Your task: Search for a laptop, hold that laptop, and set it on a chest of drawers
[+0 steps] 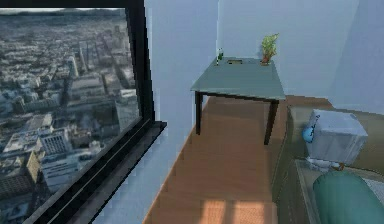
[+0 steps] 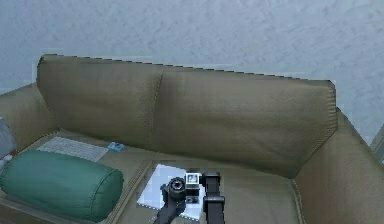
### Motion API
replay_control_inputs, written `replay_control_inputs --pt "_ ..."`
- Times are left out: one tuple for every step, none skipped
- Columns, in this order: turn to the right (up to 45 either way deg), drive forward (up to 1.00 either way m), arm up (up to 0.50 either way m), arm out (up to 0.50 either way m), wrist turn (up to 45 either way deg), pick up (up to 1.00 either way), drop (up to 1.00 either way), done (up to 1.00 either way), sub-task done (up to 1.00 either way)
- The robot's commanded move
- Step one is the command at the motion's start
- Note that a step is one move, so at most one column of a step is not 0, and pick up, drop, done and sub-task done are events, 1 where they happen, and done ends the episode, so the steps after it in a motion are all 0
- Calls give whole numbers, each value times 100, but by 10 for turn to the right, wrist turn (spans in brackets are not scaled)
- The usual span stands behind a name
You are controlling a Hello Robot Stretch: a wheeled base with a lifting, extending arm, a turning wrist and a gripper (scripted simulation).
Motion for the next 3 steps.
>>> replay_control_inputs --pt "0 0 0 0 450 0 0 0 0" --pt "0 0 0 0 450 0 0 0 0" --pt "0 0 0 0 450 0 0 0 0"
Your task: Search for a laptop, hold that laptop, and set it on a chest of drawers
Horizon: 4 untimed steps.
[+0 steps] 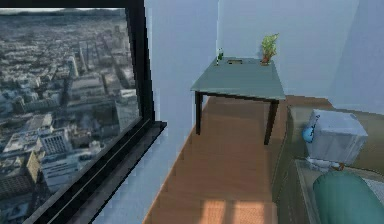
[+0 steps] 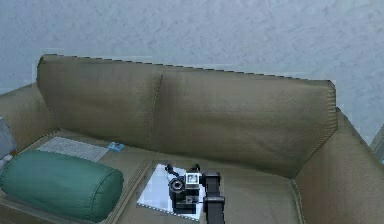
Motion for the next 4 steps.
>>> replay_control_inputs --pt "0 0 0 0 180 0 0 0 0" --pt "0 0 -30 0 0 0 0 0 0" --pt "0 0 0 0 0 100 0 0 0" --pt "0 0 10 0 0 0 0 0 0"
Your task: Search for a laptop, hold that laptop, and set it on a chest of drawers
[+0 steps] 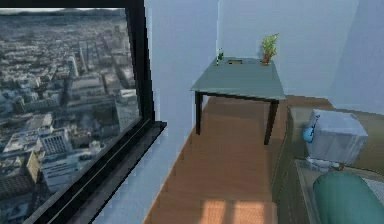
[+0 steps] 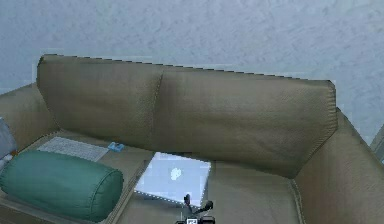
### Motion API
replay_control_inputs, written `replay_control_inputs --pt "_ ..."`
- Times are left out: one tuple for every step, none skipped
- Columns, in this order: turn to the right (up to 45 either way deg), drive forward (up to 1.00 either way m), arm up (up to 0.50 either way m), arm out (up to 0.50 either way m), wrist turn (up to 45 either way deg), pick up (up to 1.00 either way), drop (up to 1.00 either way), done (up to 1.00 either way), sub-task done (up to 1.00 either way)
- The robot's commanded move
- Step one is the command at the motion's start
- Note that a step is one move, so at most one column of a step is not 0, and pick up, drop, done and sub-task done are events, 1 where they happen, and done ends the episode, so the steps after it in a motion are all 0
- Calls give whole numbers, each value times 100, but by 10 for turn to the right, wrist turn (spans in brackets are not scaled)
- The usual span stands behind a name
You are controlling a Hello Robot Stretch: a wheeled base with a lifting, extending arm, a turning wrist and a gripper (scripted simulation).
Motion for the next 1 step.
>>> replay_control_inputs --pt "0 0 46 0 0 0 0 0 0"
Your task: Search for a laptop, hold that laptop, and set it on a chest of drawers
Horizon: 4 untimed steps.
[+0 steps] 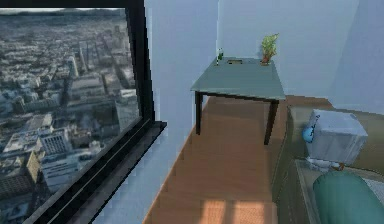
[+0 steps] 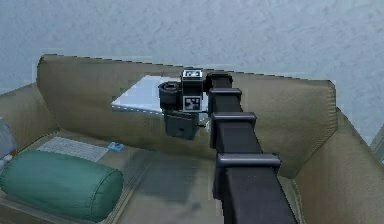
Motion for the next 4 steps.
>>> replay_control_inputs --pt "0 0 0 0 -450 0 0 0 0" --pt "0 0 0 0 -450 0 0 0 0" --pt "0 0 0 0 -450 0 0 0 0" --pt "0 0 0 0 -120 0 0 0 0"
